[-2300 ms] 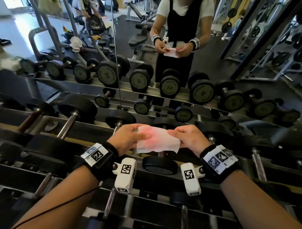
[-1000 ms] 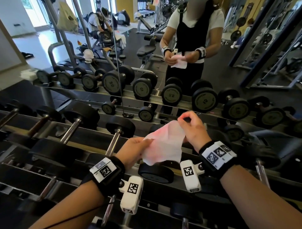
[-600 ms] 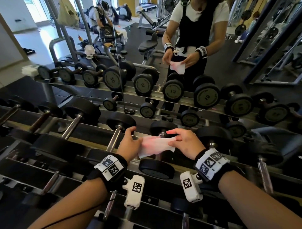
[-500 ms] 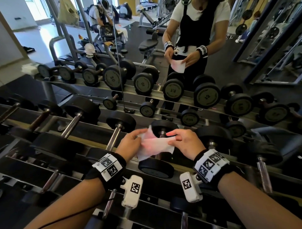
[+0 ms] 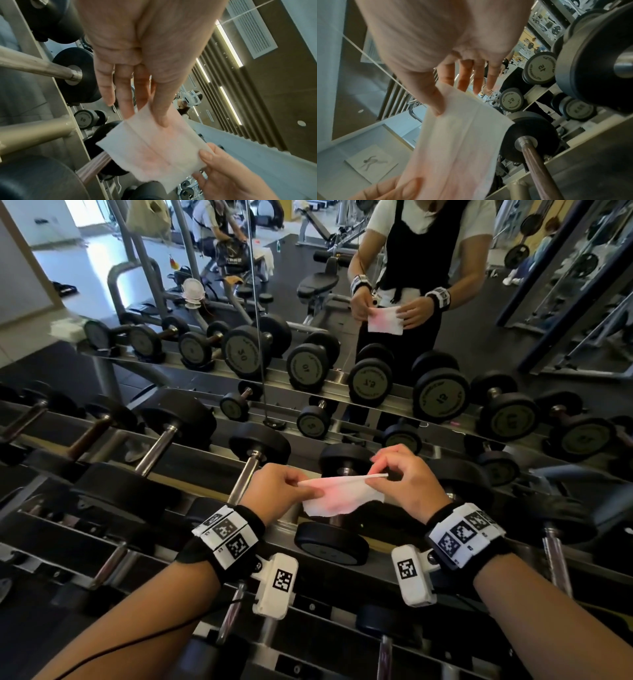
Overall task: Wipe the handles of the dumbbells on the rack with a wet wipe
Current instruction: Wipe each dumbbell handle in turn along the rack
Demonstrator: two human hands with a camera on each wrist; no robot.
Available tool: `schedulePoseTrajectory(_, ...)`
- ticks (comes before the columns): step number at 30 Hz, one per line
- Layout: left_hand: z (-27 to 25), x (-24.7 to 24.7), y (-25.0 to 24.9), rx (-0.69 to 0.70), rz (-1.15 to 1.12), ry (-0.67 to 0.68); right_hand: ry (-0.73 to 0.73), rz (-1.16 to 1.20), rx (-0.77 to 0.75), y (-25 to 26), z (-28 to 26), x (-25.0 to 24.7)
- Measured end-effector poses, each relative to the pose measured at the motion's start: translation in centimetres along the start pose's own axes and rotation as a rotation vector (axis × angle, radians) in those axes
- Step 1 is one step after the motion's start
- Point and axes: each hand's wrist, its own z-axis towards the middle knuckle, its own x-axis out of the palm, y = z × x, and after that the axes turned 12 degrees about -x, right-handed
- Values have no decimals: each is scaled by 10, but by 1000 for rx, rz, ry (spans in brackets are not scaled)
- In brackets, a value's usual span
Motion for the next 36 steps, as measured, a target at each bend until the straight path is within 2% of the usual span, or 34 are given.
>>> schedulePoseTrajectory(4, -1, -3, -4, 11, -310, 202, 117, 547, 132, 4, -3, 5)
schedulePoseTrajectory(6, 0, 1, -4, -19, -407, 257, 95, 650, 214, 3, -4, 11)
schedulePoseTrajectory(14, 2, 27, 5, -143, -496, 87, 49, 941, 462, -19, -11, 28)
schedulePoseTrajectory(21, 4, 43, 1, -236, -591, -76, 180, 1240, 583, -44, -2, 21)
schedulePoseTrajectory(23, 4, 45, 9, -263, -597, -132, 214, 1167, 599, -51, 8, 16)
schedulePoseTrajectory(25, 2, 48, 20, -274, -549, -164, 221, 915, 535, -61, 21, 11)
schedulePoseTrajectory(26, -1, 51, 27, -279, -507, -168, 233, 718, 434, -65, 30, 7)
schedulePoseTrajectory(29, -6, 61, 43, -304, -435, -153, 327, 115, -16, -70, 63, -4)
schedulePoseTrajectory(32, -6, 71, 55, -323, -459, -141, 516, -144, -280, -84, 75, 8)
schedulePoseTrajectory(34, -5, 76, 61, -322, -467, -132, 719, -236, -307, -102, 69, 31)
schedulePoseTrajectory(36, -3, 78, 65, -321, -471, -116, 904, -402, -270, -116, 59, 51)
